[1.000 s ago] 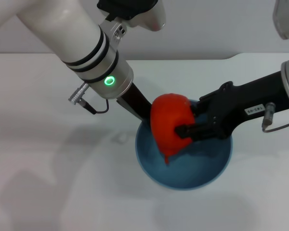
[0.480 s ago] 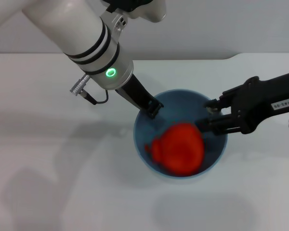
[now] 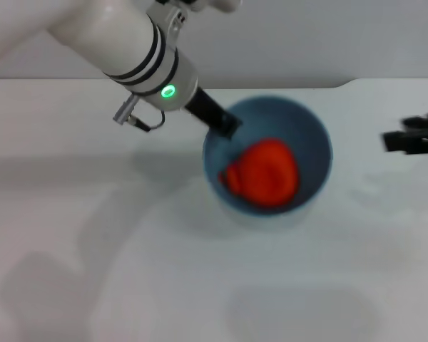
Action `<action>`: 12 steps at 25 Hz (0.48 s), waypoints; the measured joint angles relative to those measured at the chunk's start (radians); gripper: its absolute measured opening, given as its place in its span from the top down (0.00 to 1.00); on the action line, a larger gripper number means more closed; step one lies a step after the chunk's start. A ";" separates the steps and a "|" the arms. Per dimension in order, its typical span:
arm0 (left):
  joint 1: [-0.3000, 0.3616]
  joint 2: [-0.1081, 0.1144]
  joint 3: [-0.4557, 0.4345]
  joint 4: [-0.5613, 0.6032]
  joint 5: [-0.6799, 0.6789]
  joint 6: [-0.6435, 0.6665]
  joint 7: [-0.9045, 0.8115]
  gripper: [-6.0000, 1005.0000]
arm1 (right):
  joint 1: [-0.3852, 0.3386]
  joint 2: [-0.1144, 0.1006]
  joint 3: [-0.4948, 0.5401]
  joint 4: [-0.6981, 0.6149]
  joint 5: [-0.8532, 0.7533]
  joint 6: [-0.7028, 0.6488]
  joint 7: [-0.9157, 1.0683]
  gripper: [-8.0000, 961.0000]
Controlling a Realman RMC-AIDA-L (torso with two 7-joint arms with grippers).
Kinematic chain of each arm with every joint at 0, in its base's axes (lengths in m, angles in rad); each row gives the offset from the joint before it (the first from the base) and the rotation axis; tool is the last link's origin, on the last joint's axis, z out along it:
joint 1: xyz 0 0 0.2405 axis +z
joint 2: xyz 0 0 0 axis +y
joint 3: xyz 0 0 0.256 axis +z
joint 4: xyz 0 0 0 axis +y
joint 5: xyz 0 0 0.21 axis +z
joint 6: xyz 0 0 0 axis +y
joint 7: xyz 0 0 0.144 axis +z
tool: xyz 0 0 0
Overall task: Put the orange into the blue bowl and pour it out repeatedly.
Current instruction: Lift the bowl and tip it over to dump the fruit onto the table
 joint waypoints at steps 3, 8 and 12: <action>0.021 0.001 0.032 0.004 0.039 -0.091 0.000 0.99 | -0.033 0.000 0.074 0.020 -0.029 -0.030 0.000 0.51; 0.101 0.001 0.146 0.072 0.150 -0.273 -0.007 1.00 | -0.068 0.001 0.187 0.065 -0.105 -0.075 -0.005 0.51; 0.206 -0.001 0.232 0.172 0.258 -0.412 -0.009 1.00 | -0.084 -0.002 0.259 0.110 -0.121 -0.086 -0.012 0.51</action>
